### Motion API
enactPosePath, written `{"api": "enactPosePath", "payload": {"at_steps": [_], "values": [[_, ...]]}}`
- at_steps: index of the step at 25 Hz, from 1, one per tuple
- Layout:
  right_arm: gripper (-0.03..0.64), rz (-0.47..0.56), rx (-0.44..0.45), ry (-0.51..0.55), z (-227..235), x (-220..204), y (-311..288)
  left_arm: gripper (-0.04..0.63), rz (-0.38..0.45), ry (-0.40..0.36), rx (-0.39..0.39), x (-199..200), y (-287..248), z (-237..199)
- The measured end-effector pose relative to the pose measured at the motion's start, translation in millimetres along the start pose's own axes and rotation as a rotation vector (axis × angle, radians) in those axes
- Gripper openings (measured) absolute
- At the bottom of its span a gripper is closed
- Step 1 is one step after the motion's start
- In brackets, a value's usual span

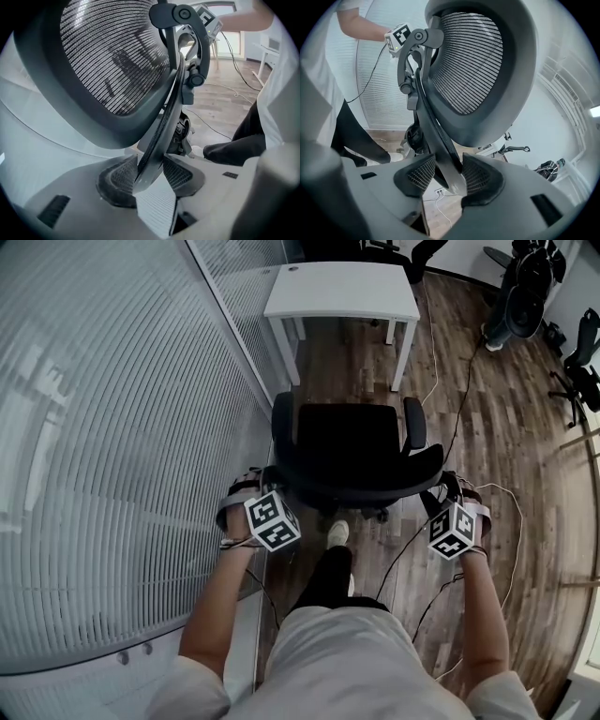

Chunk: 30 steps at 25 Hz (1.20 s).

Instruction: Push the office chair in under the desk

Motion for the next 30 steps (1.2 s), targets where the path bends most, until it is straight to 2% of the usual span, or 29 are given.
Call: {"api": "enactPosePath", "payload": {"at_steps": [19,30], "values": [[0.189,-0.007,-0.007,0.003,48.2,1.6,-46.7,0.178,0.012,0.011,0.009,19.8,-35.3,-47.3],[0.190,-0.021,-0.014,-0.012,89.8,11.8,-81.1,0.178,0.028,0.000,0.000,34.5,-61.3,-99.3]]}}
Point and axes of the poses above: the fingertips, and each gripper's own axes: y backward along the fingers, z to its right, x out of its top, the point moved 6 cm from there along y, backward along the fingers, and after that the axes turned 3 degrees about -x, right-handed, at the moved point
